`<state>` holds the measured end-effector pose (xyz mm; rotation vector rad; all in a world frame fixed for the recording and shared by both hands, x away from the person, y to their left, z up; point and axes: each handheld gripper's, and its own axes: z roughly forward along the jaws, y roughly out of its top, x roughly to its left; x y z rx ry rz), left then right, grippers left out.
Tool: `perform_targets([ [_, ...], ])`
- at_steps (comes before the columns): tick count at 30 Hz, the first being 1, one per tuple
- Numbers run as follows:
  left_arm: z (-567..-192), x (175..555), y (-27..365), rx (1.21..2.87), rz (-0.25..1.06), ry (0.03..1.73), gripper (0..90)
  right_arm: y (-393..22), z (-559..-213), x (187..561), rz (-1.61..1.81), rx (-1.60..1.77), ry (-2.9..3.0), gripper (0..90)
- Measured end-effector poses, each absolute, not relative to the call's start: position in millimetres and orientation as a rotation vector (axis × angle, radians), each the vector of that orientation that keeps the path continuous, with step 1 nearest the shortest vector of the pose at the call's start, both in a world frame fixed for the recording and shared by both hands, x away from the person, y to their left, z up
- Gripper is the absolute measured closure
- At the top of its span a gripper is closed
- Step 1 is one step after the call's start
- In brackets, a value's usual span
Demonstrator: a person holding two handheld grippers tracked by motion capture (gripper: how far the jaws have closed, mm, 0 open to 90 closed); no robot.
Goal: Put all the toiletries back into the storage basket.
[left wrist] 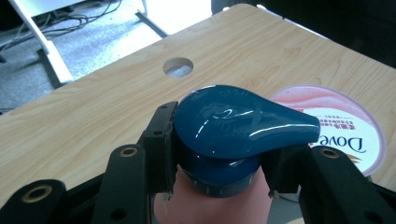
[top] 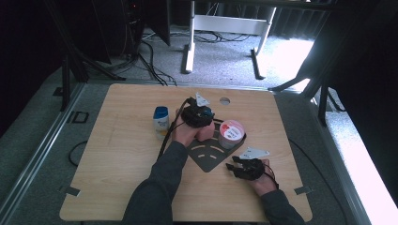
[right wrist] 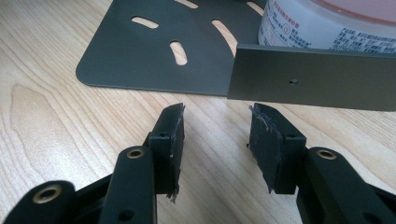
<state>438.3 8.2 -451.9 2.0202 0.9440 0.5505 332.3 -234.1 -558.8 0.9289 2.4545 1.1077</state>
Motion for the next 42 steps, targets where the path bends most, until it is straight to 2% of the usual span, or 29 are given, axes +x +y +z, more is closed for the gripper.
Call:
perform_targets([
  [42, -463, 455, -12, 1.976, 0.555, 1.001, 52.9, -234, -559, 333, 1.109, 0.924, 2.455, 54.7],
])
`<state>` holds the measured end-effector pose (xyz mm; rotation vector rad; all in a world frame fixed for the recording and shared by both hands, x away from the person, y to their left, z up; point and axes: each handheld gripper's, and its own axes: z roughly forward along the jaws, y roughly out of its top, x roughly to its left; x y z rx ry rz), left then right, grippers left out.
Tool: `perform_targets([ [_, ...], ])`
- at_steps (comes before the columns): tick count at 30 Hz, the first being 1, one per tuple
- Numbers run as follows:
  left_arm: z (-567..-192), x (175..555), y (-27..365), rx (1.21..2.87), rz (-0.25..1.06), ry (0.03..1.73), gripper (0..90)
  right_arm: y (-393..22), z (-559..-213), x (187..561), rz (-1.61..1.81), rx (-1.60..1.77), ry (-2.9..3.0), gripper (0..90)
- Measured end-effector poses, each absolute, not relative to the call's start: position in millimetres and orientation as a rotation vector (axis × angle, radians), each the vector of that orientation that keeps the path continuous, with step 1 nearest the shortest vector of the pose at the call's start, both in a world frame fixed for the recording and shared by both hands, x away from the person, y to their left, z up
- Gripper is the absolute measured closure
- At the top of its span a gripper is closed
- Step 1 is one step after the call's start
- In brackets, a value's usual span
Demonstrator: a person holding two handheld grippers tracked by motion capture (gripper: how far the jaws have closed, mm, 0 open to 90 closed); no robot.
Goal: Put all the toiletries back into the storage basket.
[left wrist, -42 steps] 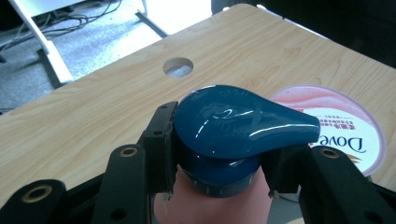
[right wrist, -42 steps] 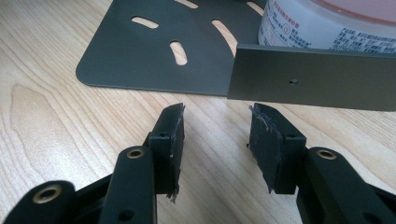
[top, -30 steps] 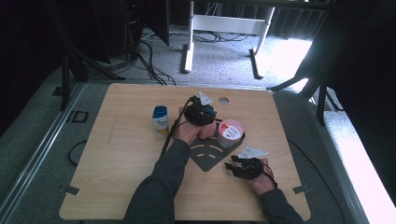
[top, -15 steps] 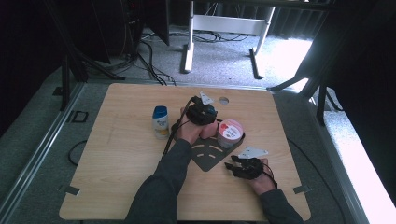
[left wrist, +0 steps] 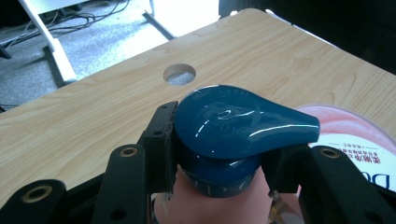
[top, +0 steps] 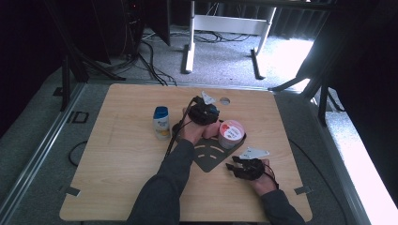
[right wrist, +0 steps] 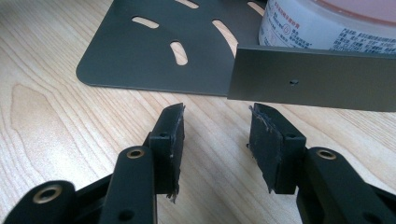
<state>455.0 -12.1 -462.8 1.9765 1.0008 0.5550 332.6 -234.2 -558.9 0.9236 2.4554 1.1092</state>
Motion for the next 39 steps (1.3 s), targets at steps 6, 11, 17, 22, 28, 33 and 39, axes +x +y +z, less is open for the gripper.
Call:
perform_targets([
  [6, -462.8, 455.6, -13.0, 1.975, 0.558, 1.0, 52.8, -234.2, -558.9, 332.6, 1.108, 0.923, 2.456, 54.8],
  [11, -463.2, 456.7, -12.3, 1.969, 0.552, 1.001, 52.8, -234.2, -558.9, 332.6, 1.108, 0.923, 2.455, 54.8],
  [17, -463.2, 457.0, -11.9, 1.972, 0.549, 1.0, 52.7, -234.2, -558.9, 332.6, 1.108, 0.923, 2.455, 54.8],
  [22, -463.2, 456.5, -11.4, 1.983, 0.543, 0.989, 52.5, -234.2, -558.9, 332.6, 1.108, 0.923, 2.455, 54.8],
  [28, -462.9, 455.4, -9.7, 2.003, 0.528, 0.988, 51.7, -234.1, -558.9, 332.6, 1.108, 0.924, 2.455, 54.8],
  [33, -463.0, 454.8, -8.7, 2.004, 0.512, 0.993, 50.4, -234.2, -558.9, 332.5, 1.108, 0.923, 2.455, 54.7],
  [39, -462.7, 454.3, -8.0, 2.017, 0.516, 1.013, 42.9, -234.2, -558.9, 332.6, 1.108, 0.923, 2.456, 54.5],
])
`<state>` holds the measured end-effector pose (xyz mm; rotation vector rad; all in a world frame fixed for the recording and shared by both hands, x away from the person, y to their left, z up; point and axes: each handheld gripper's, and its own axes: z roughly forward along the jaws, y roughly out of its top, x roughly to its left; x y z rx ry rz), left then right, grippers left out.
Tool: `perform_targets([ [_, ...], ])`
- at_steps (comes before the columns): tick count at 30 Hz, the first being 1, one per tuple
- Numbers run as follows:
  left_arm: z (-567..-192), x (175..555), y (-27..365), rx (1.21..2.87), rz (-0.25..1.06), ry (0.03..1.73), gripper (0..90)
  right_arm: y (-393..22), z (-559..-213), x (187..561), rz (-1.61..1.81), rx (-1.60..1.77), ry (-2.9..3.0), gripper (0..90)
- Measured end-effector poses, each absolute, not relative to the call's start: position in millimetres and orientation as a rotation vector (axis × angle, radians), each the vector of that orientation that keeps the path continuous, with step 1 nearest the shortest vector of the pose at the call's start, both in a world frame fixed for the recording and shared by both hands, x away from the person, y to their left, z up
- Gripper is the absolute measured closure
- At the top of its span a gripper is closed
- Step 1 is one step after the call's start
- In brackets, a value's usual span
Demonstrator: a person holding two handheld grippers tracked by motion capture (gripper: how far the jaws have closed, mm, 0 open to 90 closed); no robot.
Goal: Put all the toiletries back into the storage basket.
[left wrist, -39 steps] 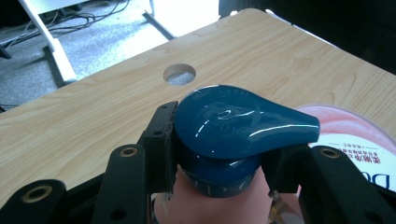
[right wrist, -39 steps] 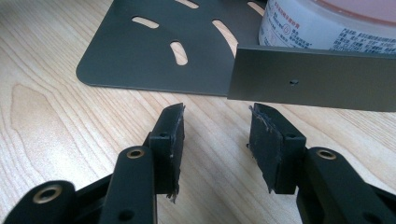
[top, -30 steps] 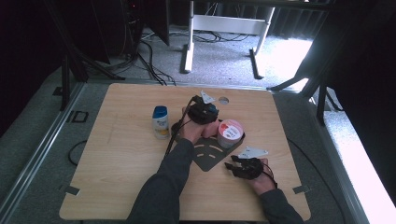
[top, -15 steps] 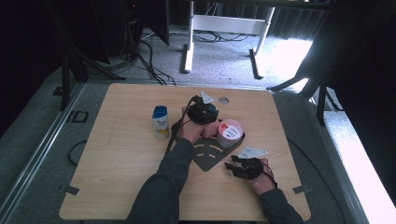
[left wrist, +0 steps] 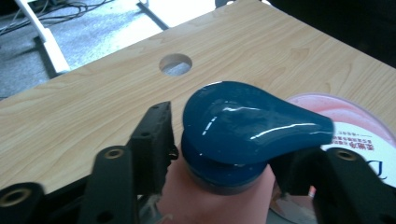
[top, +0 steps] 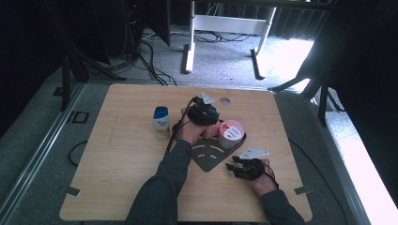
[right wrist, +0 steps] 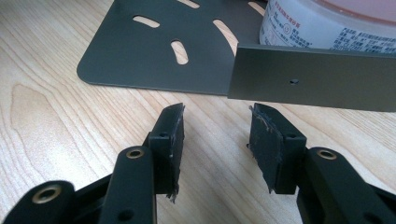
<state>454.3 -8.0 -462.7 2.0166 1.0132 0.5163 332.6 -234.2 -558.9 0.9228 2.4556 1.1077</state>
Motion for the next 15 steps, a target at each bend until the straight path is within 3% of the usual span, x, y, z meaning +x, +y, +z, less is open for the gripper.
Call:
perform_targets([
  [15, -456.5, 444.9, 0.9, 2.035, 0.471, 0.98, 34.4, -233.9, -558.8, 332.5, 1.107, 0.923, 2.458, 54.1],
])
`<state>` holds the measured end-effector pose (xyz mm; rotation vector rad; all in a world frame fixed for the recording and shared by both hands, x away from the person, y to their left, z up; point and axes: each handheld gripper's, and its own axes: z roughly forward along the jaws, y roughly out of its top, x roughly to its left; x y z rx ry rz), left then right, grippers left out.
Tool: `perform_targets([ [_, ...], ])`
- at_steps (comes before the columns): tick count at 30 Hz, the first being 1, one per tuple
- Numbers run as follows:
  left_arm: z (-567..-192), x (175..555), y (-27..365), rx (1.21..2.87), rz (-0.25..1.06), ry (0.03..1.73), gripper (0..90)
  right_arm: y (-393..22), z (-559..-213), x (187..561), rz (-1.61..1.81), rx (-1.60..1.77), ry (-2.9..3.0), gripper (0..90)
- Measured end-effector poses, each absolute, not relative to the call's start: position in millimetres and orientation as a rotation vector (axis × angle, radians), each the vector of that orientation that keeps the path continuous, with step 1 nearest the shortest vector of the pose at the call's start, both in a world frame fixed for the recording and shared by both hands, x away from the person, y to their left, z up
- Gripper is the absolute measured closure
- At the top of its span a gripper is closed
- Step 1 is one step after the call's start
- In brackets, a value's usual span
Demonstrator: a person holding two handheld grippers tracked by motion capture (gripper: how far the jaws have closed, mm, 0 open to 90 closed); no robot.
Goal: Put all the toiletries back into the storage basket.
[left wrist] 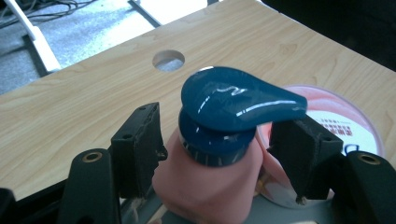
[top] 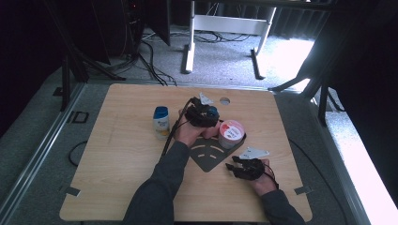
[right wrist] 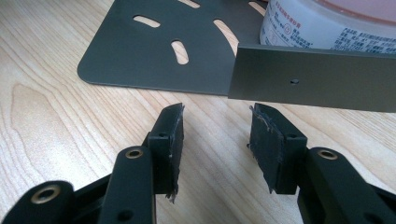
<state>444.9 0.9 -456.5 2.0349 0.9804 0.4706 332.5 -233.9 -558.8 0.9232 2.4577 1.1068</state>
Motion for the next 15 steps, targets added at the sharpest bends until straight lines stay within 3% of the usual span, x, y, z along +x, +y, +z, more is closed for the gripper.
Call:
perform_targets([
  [15, -462, 419, 19, 2.102, 0.443, 0.925, 29.0, -234, -559, 333, 1.107, 0.921, 2.458, 53.8],
])
